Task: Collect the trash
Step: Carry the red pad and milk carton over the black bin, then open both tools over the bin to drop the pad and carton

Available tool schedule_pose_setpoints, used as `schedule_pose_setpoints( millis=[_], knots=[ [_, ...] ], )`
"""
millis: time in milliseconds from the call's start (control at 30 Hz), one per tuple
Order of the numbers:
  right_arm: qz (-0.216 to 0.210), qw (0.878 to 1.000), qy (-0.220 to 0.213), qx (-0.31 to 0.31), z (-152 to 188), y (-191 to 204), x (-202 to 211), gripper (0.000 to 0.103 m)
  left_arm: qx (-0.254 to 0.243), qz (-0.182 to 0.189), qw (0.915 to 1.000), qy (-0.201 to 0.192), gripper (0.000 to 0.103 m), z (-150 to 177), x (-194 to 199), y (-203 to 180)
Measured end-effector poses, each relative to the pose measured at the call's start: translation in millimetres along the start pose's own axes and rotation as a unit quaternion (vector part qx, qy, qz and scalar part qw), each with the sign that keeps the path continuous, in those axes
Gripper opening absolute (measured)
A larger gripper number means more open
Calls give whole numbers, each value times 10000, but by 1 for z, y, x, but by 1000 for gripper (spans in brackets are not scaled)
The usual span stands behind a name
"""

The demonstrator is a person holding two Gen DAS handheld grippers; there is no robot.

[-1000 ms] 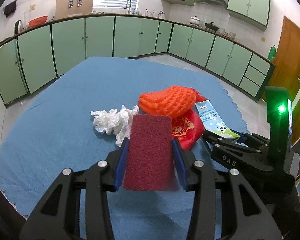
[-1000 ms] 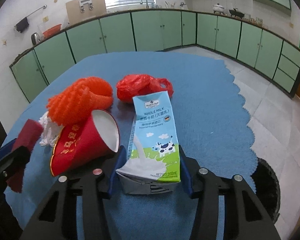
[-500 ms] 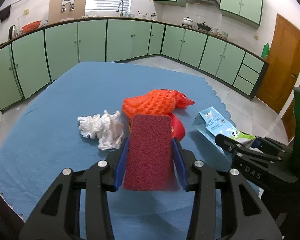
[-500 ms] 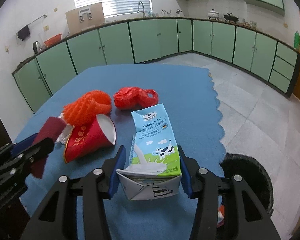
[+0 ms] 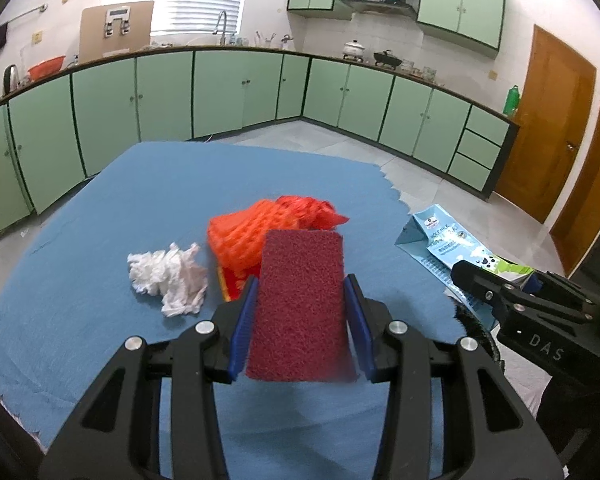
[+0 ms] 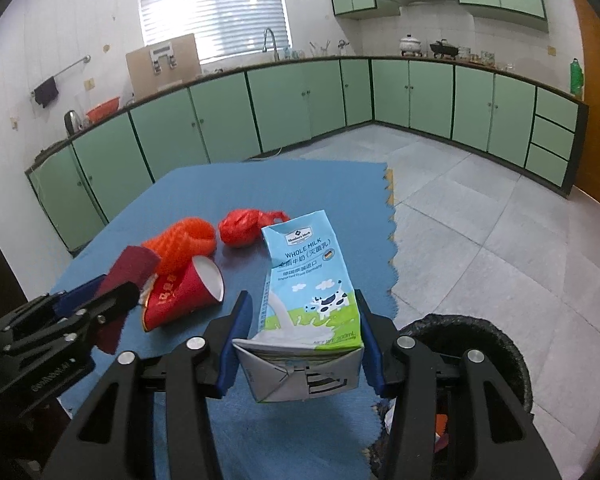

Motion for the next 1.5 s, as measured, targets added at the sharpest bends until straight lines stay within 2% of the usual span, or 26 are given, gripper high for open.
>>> schedule_pose_setpoints(
  millis=[700,1133,1500],
  knots=[
    [356,9981,-500,-84,-6,-28,72,48,-409,655,9966,-299,41,-18,27,-79],
    [765,9938,-727,-344,4,-71,115,48,-772,1084,9904,-361,41,-9,39,-137],
    [1166,9881,-728,-692,22,-118,136,48,-1145,1450,9825,-246,41,8,27,-193]
  ],
)
Point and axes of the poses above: each gripper's, at about its wrist camera, not at the fingertips, and x roughly against the way its jaws point, y to its left, z to its underside, the point moved 5 cm from there along -x, roughly the way its jaws point, and after that the axes turned 11 degrees about -z, right-handed, at the moved point
